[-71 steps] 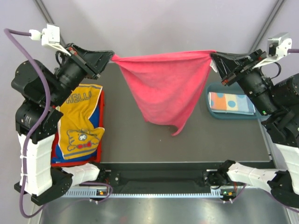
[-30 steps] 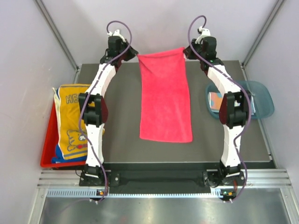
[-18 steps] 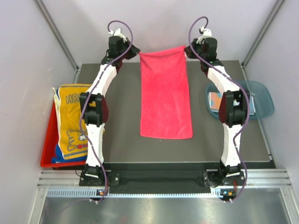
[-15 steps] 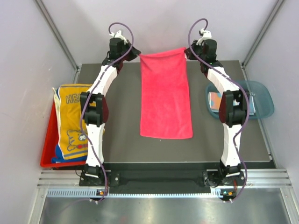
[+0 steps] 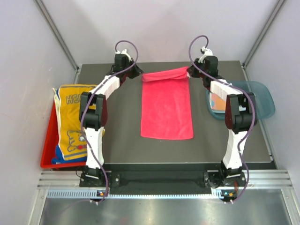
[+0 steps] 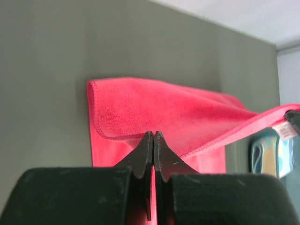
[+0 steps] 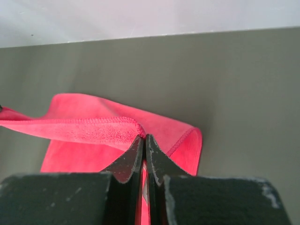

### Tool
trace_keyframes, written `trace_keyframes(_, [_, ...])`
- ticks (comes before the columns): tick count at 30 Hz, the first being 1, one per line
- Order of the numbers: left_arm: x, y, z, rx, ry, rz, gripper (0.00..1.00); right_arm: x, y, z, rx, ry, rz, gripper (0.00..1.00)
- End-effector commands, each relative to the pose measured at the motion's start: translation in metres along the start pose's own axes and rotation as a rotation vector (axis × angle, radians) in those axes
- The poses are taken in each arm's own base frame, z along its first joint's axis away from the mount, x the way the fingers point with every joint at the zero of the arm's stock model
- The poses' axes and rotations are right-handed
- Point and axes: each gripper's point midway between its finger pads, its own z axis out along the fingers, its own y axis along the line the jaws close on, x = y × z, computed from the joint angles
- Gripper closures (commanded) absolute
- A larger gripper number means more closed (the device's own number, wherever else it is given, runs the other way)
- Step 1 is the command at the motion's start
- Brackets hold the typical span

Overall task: Fold and stack the towels
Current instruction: Fold the towel

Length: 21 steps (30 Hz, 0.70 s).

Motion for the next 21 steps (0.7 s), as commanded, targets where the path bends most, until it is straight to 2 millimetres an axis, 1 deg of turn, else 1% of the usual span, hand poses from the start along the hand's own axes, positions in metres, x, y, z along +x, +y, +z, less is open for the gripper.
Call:
trace_keyframes(1, [-0.028, -0.055, -0.038, 0.114, -0.106, 0.057, 1.00, -0.071, 0.024, -0.040, -0.050, -0.199, -0.025, 1.00])
trace_keyframes(2, [-0.023, -0.054, -0.040, 0.101, -0.106, 0.062, 1.00, -0.056, 0.021, -0.043, -0.045, -0.176, -0.008, 1.00])
trace_keyframes(3, [-0.019, -0.061, -0.045, 0.105, -0.103, 0.068, 1.00, -0.059, 0.025, -0.051, -0.050, -0.186, -0.007, 1.00])
trace_keyframes(4, [-0.003, -0.053, -0.044, 0.089, -0.073, 0.059, 1.00, -0.054, 0.026, -0.055, -0.054, -0.181, 0.000, 1.00])
trace_keyframes(5, [0.002, -0.053, -0.046, 0.089, -0.066, 0.054, 1.00, -0.039, 0.023, -0.059, -0.050, -0.159, 0.013, 1.00])
trace_keyframes(6, [0.005, -0.057, -0.051, 0.093, -0.070, 0.057, 1.00, -0.041, 0.026, -0.068, -0.055, -0.171, 0.014, 1.00])
trace_keyframes(7, [0.018, -0.049, -0.052, 0.072, -0.047, 0.046, 1.00, -0.036, 0.027, -0.072, -0.057, -0.162, 0.019, 1.00])
trace_keyframes(8, [0.022, -0.048, -0.055, 0.070, -0.042, 0.036, 1.00, -0.019, 0.024, -0.076, -0.049, -0.132, 0.034, 1.00])
trace_keyframes(9, [0.022, -0.051, -0.060, 0.072, -0.051, 0.037, 1.00, -0.023, 0.029, -0.086, -0.058, -0.150, 0.033, 1.00])
trace_keyframes(10, [0.034, -0.043, -0.063, 0.051, -0.032, 0.027, 1.00, -0.004, 0.024, -0.090, -0.047, -0.120, 0.048, 1.00])
trace_keyframes(11, [0.037, -0.041, -0.066, 0.041, -0.031, 0.023, 1.00, 0.001, 0.024, -0.095, -0.047, -0.115, 0.060, 1.00])
trace_keyframes(12, [0.035, -0.046, -0.073, 0.046, -0.040, 0.026, 1.00, -0.001, 0.028, -0.103, -0.054, -0.126, 0.059, 1.00])
trace_keyframes(13, [0.045, -0.038, -0.076, 0.026, -0.026, 0.018, 1.00, 0.014, 0.025, -0.107, -0.047, -0.102, 0.073, 1.00])
trace_keyframes(14, [0.047, -0.038, -0.079, 0.023, -0.026, 0.018, 1.00, 0.020, 0.026, -0.110, -0.048, -0.093, 0.081, 1.00])
trace_keyframes(15, [0.046, -0.041, -0.086, 0.025, -0.034, 0.019, 1.00, 0.020, 0.028, -0.116, -0.054, -0.099, 0.079, 1.00])
trace_keyframes(16, [0.054, -0.034, -0.089, 0.004, -0.022, 0.015, 1.00, 0.023, 0.030, -0.119, -0.052, -0.095, 0.080, 1.00])
trace_keyframes(17, [0.056, -0.032, -0.092, -0.007, -0.021, 0.014, 1.00, 0.035, 0.030, -0.124, -0.049, -0.075, 0.087, 1.00])
trace_keyframes(18, [0.054, -0.035, -0.099, -0.003, -0.029, 0.017, 1.00, 0.034, 0.032, -0.129, -0.052, -0.081, 0.087, 1.00])
trace_keyframes(19, [0.063, -0.029, -0.102, -0.020, -0.014, 0.014, 1.00, 0.043, 0.031, -0.132, -0.045, -0.065, 0.090, 1.00])
trace_keyframes(21, [0.066, -0.030, -0.111, -0.023, -0.013, 0.020, 1.00, 0.046, 0.033, -0.138, -0.045, -0.061, 0.090, 1.00])
